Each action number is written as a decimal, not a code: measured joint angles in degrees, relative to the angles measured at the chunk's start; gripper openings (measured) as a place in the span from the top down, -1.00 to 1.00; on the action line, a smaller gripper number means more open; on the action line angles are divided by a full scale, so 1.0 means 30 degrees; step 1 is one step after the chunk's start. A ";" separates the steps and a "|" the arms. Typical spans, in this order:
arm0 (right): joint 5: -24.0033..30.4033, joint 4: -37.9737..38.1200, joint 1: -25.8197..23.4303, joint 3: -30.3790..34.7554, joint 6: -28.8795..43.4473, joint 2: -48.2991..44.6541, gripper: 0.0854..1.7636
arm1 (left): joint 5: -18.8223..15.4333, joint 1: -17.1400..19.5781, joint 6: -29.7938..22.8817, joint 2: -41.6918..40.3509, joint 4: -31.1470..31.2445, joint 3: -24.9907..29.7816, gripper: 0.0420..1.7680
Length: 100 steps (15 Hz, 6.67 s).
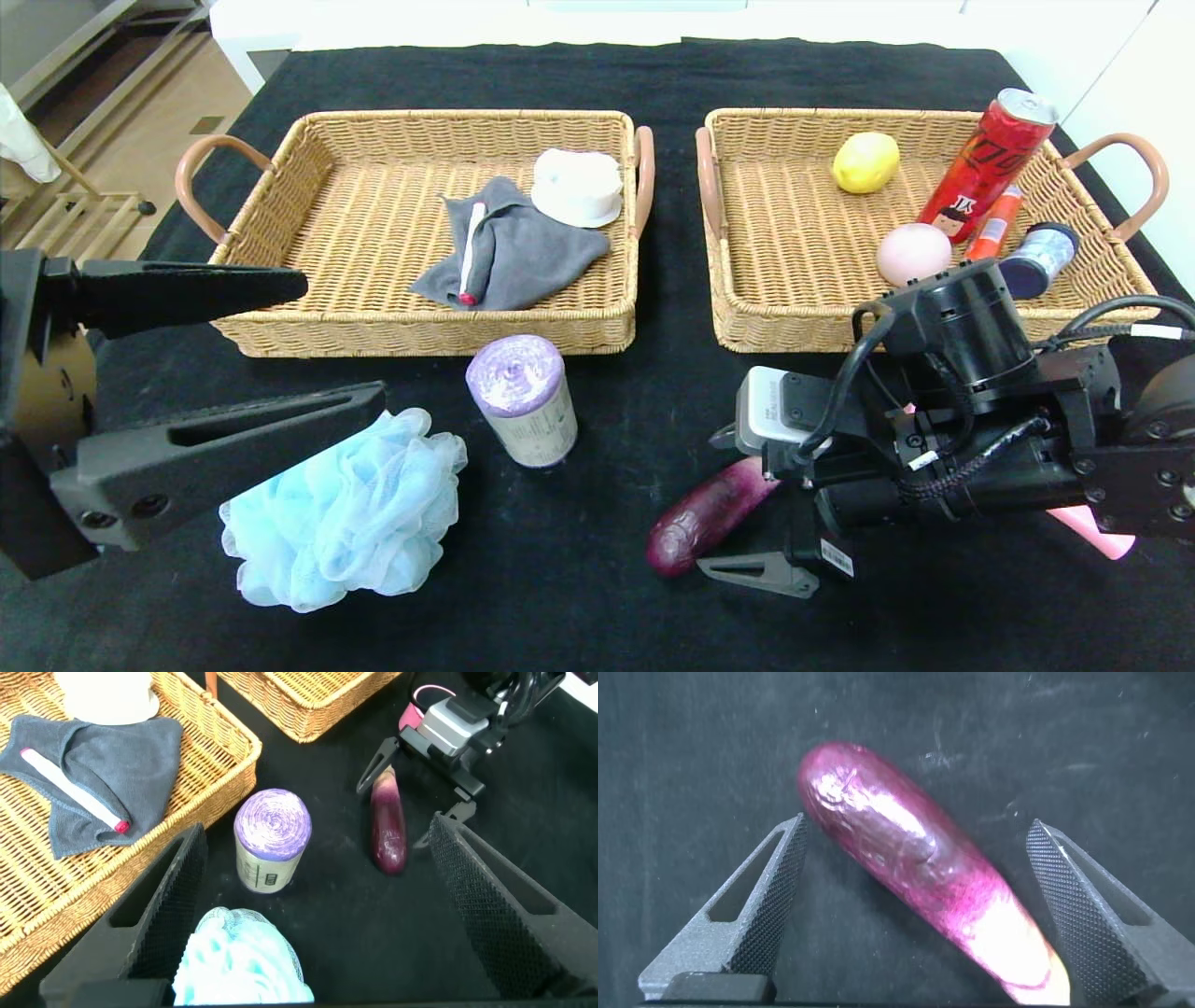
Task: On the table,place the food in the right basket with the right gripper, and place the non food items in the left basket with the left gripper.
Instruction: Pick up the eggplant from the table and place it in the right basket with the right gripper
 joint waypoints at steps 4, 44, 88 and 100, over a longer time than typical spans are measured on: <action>-0.0106 -0.0024 0.0240 0.0081 0.0000 0.0305 -0.93 | 0.0008 0.0000 0.0004 -0.0028 0.0012 0.0000 -0.94; -0.0557 -0.0053 -0.0069 0.0191 0.2446 -0.0293 0.21 | 0.0028 -0.0223 -0.0008 0.0008 -0.0016 0.0146 -0.94; -1.0240 -0.3226 -0.5417 -1.0208 1.4011 0.2584 0.03 | 0.0008 -0.0276 0.0215 0.0008 0.0008 0.0268 -0.94; -1.0256 -0.2999 -0.5445 -1.0069 1.4019 0.2552 -0.72 | 0.0008 -0.0268 0.0215 0.0045 0.0000 0.0268 -0.94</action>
